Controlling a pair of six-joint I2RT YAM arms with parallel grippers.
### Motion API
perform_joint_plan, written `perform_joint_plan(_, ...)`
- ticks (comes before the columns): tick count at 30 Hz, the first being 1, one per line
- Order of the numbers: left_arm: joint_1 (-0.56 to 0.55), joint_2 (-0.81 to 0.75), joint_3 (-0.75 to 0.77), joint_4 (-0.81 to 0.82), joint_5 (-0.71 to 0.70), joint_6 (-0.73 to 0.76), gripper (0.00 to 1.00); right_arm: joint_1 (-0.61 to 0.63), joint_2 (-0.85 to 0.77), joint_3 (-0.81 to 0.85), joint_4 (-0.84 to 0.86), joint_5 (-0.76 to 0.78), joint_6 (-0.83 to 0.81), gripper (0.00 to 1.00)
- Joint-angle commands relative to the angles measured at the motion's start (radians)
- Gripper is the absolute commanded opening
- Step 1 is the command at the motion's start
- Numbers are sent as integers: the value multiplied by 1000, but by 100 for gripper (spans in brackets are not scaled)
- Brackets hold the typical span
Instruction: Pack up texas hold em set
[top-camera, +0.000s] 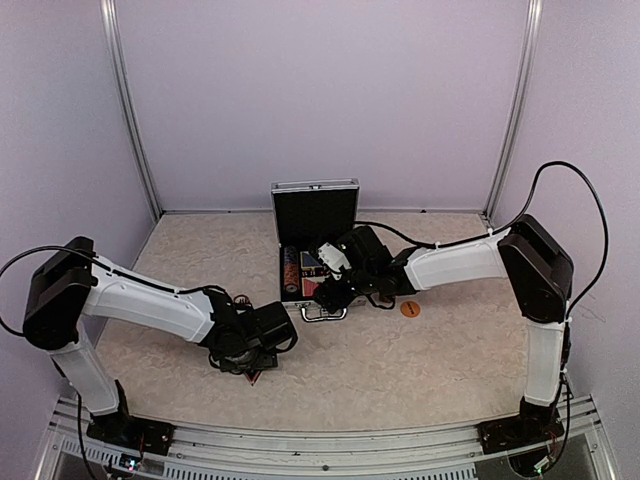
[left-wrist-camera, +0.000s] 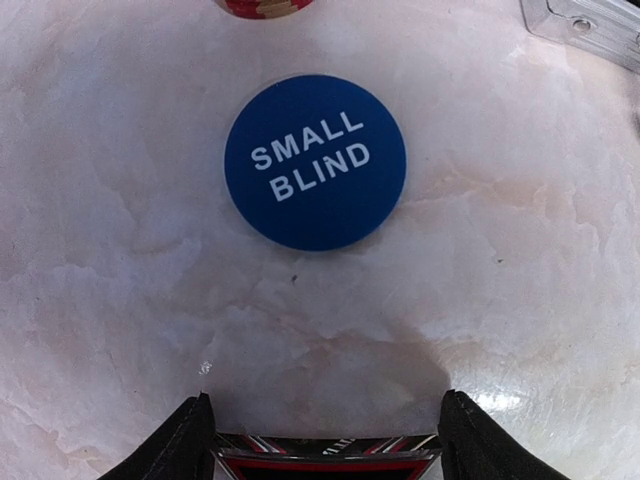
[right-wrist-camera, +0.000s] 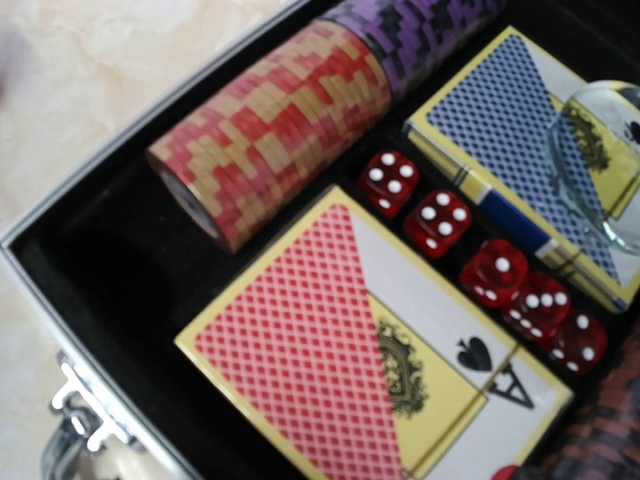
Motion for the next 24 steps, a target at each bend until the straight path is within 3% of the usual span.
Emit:
perform_joint_plan(1,-20,42,-24,-3,59,-27,60,3,-14,0,15,2,11,85)
perform_joint_plan(24,-48,11,195,-120,-135,64,59,-11,-79,-33,15,79,43,88)
